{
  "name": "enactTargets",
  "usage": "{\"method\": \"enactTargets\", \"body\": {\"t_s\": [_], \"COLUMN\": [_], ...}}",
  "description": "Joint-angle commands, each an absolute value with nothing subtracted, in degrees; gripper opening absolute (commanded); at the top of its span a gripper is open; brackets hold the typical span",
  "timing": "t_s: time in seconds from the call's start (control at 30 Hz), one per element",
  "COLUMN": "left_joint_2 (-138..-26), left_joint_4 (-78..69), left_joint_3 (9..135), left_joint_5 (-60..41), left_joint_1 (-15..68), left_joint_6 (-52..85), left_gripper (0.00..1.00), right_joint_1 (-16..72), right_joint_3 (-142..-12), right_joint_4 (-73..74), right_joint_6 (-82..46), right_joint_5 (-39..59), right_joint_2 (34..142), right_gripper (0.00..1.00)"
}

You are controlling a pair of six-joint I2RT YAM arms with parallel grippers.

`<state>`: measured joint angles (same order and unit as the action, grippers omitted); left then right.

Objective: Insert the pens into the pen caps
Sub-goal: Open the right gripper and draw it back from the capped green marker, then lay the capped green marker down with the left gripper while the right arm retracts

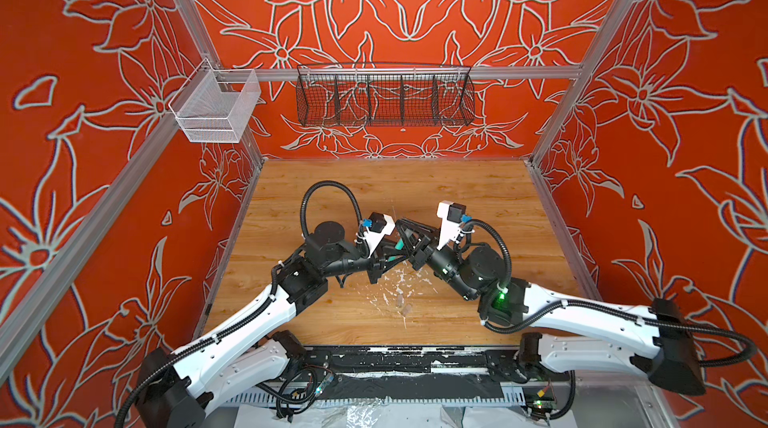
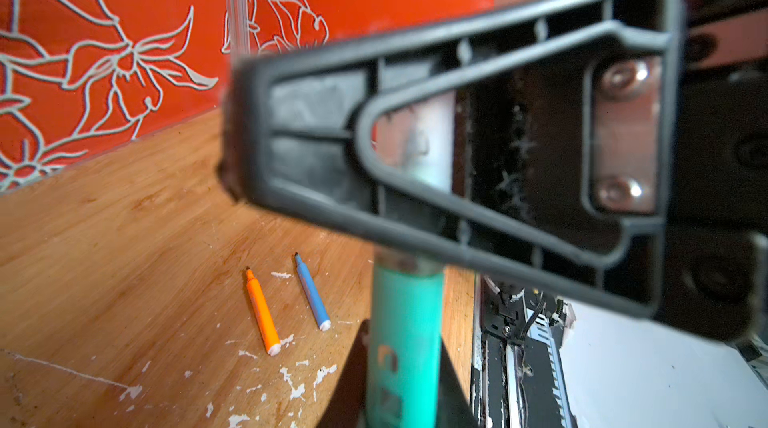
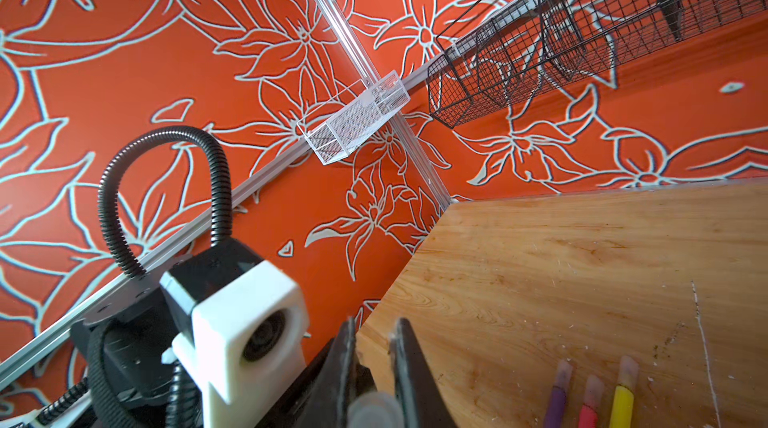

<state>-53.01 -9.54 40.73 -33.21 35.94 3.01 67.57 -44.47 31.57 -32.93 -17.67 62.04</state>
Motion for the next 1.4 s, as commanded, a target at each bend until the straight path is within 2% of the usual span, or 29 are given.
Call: {"method": "enactTargets", "body": {"t_s": [0.0, 0.07, 0.17, 0.33, 0.47, 0.67, 0.83, 0.97, 1.17, 1.37], "left_joint_2": [-51.17, -49.3, -46.76, -45.62, -44.99, -42.69, -41.49, -41.57, -43.76, -50.14], "left_joint_4": [-28.04, -27.48, -28.04, -25.37, -22.2, -17.65, -14.42, -10.02, -0.3, 5.93], "left_joint_3": [40.64, 37.65, 32.88, 29.98, 28.72, 25.7, 23.71, 22.35, 22.07, 22.35], "left_joint_5": [-4.95, -4.58, -5.46, -5.64, -4.15, -3.04, -2.54, -3.23, 5.62, 8.62], "left_joint_1": [27.95, 27.95, 28.04, 28.07, 28.04, 28.05, 28.04, 28.04, 27.88, 27.6], "left_joint_6": [11.35, 12.93, 15.14, 16.78, 17.41, 16.85, 19.04, 20.07, 24.9, 30.87], "left_gripper": [0.0, 0.0, 0.0, 0.0, 0.0, 0.0, 0.0, 0.0, 0.0, 0.0], "right_joint_1": [75.1, 74.8, 74.49, 74.36, 74.35, 73.67, 70.34, 62.76, 50.68, 40.97], "right_joint_3": [-43.2, -44.34, -46.51, -50.33, -49.32, -43.74, -40.34, -38.95, -35.87, -33.45], "right_joint_4": [15.19, 14.48, 13.26, 11.21, 10.18, 5.95, 3.16, 0.21, -1.74, -5.46], "right_joint_6": [-35.1, -33.18, -31.06, -29.03, -27.83, -26.81, -26.71, -29.27, -33.14, -33.86], "right_joint_5": [-3.4, -5.41, -6.27, -4.89, -7.04, -18.41, -23.27, -20.41, -17.06, -16.33], "right_joint_2": [59.48, 58.64, 58.47, 59.47, 56.6, 47.27, 42.59, 43.57, 47.6, 48.86], "right_gripper": [0.05, 0.09, 0.21, 0.51, 0.65, 0.69, 0.7, 0.71, 0.7, 0.69]}}
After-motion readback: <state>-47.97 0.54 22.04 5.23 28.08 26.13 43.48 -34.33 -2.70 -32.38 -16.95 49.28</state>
